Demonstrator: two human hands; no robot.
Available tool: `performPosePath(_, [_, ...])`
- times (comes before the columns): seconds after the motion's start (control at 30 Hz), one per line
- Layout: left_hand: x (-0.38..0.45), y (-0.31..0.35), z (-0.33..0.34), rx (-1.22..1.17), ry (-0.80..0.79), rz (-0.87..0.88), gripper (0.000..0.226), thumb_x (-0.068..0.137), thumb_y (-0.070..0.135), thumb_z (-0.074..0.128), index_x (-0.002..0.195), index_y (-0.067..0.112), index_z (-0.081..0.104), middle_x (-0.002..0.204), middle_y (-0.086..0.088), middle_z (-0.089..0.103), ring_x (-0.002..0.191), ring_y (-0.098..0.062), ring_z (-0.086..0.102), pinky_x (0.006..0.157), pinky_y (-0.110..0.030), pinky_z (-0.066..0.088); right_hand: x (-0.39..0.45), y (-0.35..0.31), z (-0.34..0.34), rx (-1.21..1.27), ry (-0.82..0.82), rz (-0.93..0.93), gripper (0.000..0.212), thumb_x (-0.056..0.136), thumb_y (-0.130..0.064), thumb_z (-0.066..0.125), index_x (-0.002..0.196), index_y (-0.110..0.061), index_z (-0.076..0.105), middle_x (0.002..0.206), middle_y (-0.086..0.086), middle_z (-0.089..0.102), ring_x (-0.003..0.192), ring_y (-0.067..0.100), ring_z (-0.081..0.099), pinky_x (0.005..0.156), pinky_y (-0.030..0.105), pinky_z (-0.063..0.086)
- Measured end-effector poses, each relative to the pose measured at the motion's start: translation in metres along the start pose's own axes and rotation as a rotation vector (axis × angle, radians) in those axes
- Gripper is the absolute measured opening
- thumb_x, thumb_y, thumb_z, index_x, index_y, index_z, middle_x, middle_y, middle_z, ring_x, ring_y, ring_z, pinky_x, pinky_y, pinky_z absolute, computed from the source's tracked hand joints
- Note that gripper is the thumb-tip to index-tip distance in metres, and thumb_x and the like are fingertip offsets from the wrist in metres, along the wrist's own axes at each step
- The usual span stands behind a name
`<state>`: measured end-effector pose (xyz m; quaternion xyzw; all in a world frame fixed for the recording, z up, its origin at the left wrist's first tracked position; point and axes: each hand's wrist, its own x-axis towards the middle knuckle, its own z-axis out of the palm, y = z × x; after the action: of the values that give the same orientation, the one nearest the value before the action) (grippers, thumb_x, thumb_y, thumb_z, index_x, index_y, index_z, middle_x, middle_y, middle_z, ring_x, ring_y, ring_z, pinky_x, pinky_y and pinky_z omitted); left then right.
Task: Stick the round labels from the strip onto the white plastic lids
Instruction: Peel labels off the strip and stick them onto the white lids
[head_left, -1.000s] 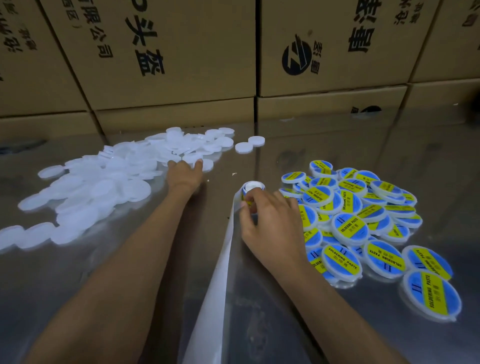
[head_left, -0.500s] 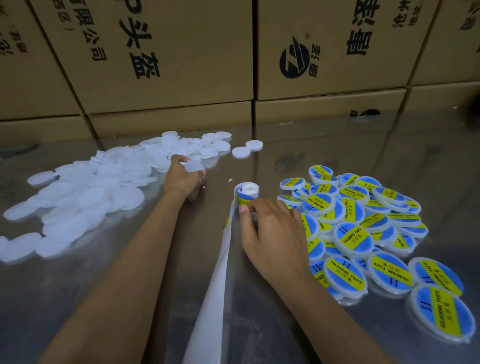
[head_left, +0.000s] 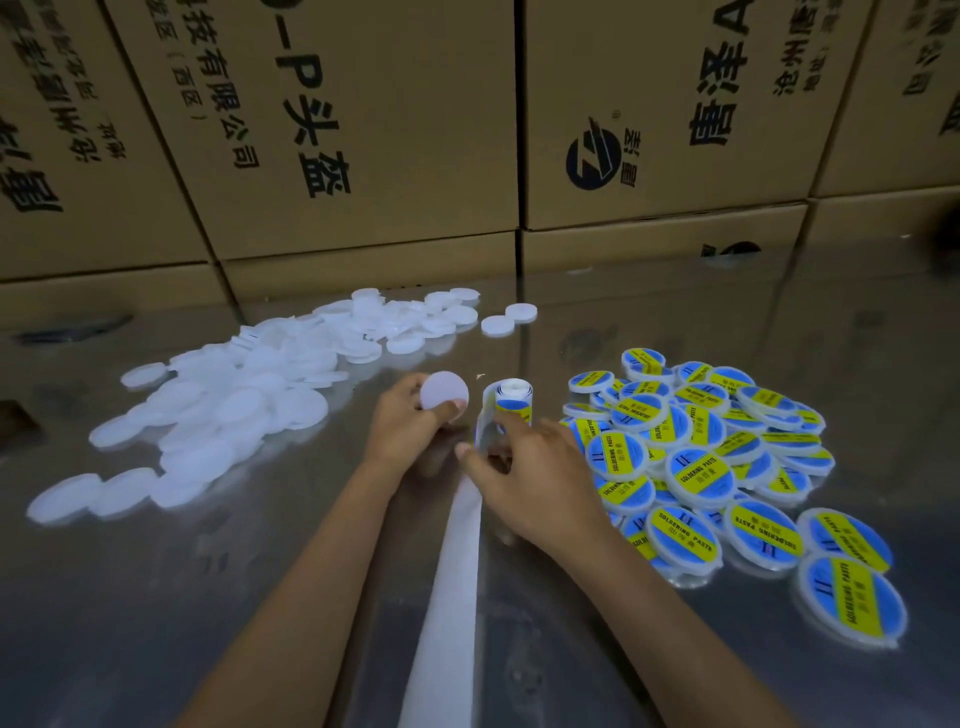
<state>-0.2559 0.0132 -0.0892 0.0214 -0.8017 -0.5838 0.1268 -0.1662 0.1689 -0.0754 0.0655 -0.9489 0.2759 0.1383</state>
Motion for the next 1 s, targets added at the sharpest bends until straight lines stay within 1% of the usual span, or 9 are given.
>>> performPosePath(0.07, [-0.013,0.002,-0.002,-0.046,0.008,-0.014,0.03,0.08,0.008,0.081,0.107,0.009,0.067,0.1,-0.01,0.072,0.087,-0.018,0.066,0.077,-0.028,0.054,-0.001,0.003,-0.002,0.071,-0.044,-0.019,0.027,0.087,-0.034,0.054,0.107,-0.017,0.057,0.086,0.006,0.068,0.097,0.033,0.058,0.082,0.041,0.047])
performPosePath(0.13, [-0.024,0.005,-0.005,-0.112,0.027,-0.039,0.028,0.08,0.008,0.081,0.105,0.007,0.069,0.096,-0.008,0.073,0.084,-0.016,0.066,0.078,-0.029,0.056,-0.002,0.004,-0.007,0.251,-0.083,0.045,0.032,0.083,-0.012,0.055,0.115,-0.015,0.06,0.095,0.007,0.071,0.099,0.032,0.062,0.084,0.041,0.05])
performPosePath(0.23, [-0.038,0.009,-0.01,-0.209,0.036,-0.068,0.016,0.081,0.013,0.081,0.096,0.015,0.074,0.083,0.006,0.076,0.079,-0.009,0.067,0.072,-0.019,0.054,-0.002,0.005,-0.014,0.493,-0.102,0.128,0.038,0.081,0.002,0.053,0.111,-0.016,0.068,0.1,-0.001,0.074,0.101,0.019,0.066,0.09,0.033,0.052])
performPosePath(0.37, [-0.053,0.014,-0.014,-0.34,-0.029,-0.069,0.021,0.092,0.019,0.071,0.11,0.009,0.071,0.099,-0.002,0.078,0.096,-0.019,0.072,0.084,-0.033,0.055,-0.002,0.009,-0.015,0.509,-0.098,0.108,0.027,0.08,0.004,0.054,0.094,-0.012,0.07,0.09,0.002,0.072,0.091,0.017,0.064,0.084,0.033,0.05])
performPosePath(0.53, [-0.071,0.022,-0.012,-0.604,-0.159,-0.101,0.025,0.101,0.017,0.055,0.12,0.002,0.061,0.109,-0.014,0.075,0.104,-0.026,0.072,0.084,-0.033,0.057,-0.001,0.01,-0.009,0.467,-0.046,0.087,0.002,0.08,0.0,0.06,0.079,0.001,0.06,0.079,0.02,0.061,0.072,0.023,0.047,0.069,0.038,0.047])
performPosePath(0.7, [-0.086,0.027,-0.005,-0.632,-0.204,-0.128,0.018,0.103,0.016,0.051,0.115,0.007,0.059,0.106,-0.017,0.075,0.1,-0.03,0.073,0.076,-0.033,0.06,-0.006,0.007,-0.008,0.507,-0.014,0.082,0.005,0.081,-0.008,0.065,0.086,-0.007,0.066,0.085,0.005,0.071,0.088,0.025,0.065,0.082,0.039,0.052])
performPosePath(0.8, [-0.087,0.028,-0.005,-0.573,-0.183,-0.123,0.018,0.105,0.021,0.047,0.116,0.012,0.058,0.105,-0.014,0.076,0.096,-0.031,0.074,0.089,-0.044,0.056,-0.013,0.009,-0.009,0.449,0.064,0.019,0.023,0.079,-0.009,0.066,0.099,-0.016,0.057,0.092,-0.01,0.062,0.093,0.017,0.059,0.082,0.037,0.05])
performPosePath(0.9, [-0.087,0.028,-0.005,-0.558,-0.176,-0.128,0.023,0.108,0.026,0.04,0.121,0.014,0.053,0.104,-0.012,0.077,0.091,-0.035,0.075,0.092,-0.052,0.052,-0.017,0.013,-0.012,0.293,0.148,-0.192,0.051,0.076,-0.006,0.064,0.121,-0.028,0.054,0.115,-0.009,0.05,0.108,0.013,0.049,0.09,0.03,0.045])
performPosePath(1.0, [-0.087,0.029,-0.004,-0.55,-0.154,-0.153,0.026,0.108,0.028,0.039,0.127,0.015,0.051,0.1,-0.012,0.077,0.091,-0.036,0.074,0.092,-0.051,0.054,-0.016,0.012,-0.015,0.166,0.183,-0.335,0.049,0.072,-0.004,0.062,0.111,-0.034,0.064,0.122,-0.007,0.047,0.112,0.016,0.045,0.093,0.029,0.039])
